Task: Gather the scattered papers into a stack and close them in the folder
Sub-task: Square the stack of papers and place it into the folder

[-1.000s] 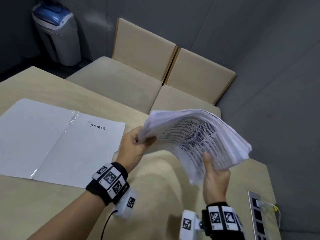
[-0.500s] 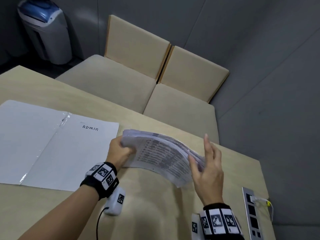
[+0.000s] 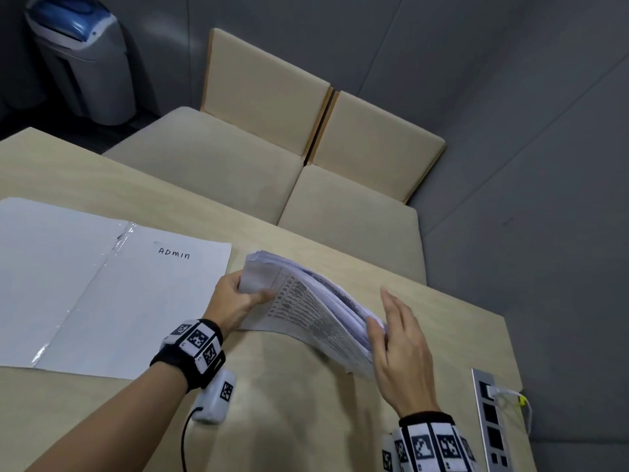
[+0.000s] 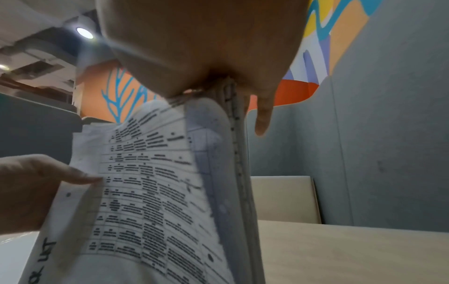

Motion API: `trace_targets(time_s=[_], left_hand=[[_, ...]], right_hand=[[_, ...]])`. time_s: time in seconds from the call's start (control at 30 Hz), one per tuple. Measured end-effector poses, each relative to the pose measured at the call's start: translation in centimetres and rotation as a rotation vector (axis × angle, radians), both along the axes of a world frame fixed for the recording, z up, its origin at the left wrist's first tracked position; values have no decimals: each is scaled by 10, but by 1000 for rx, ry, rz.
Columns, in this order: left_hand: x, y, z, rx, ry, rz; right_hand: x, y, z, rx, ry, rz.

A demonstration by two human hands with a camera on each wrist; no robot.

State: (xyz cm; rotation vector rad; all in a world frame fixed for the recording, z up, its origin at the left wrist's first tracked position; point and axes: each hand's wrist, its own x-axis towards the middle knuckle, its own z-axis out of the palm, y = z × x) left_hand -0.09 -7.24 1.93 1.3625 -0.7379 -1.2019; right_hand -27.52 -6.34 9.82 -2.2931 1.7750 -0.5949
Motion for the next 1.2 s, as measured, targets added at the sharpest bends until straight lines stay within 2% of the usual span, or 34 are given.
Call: trace_targets(time_s=[0.07,0.17,0.23,0.33,0.43,0.57,0.67,0.73,0.8,0.87,0.97,1.0,1.07,1.13,1.2], left_hand=[[-2,0,2,-10,34,-30],[-3,-1,7,-39,12,-48],[-4,-2,11,-72,-14,-46],[-5,-2,25,-172,-60,-133],[-3,-1,45,-258,-143,-196],[3,-4,62,-293,-200,-184],[5,-1,67,-290,-181,-119],[4,2,66,-242,-361,12],[5,10,60,-108,-492,174],[5,26,56,90,-418,217],[-4,59,62,309,-125,21],[-4,69,65,339,-31,-45],[3,90,60,292,127,-72],[24,104,52,201,96,27],[50,114,50,166,-42,66]], right_hand=[[3,0,5,63,119,45],[10,-1,9,303,376,110],[12,-2,9,352,364,92],[13,-6,15,217,257,44],[15,-13,28,161,236,8],[9,-12,40,109,292,122],[5,-5,43,47,175,229],[3,-2,41,100,19,258],[-1,0,39,214,-184,228],[-3,6,38,327,-388,163],[13,15,26,577,-726,63],[21,18,19,656,-798,52],[38,25,2,770,-866,52],[59,30,-16,912,-907,52],[81,32,-34,997,-888,48]])
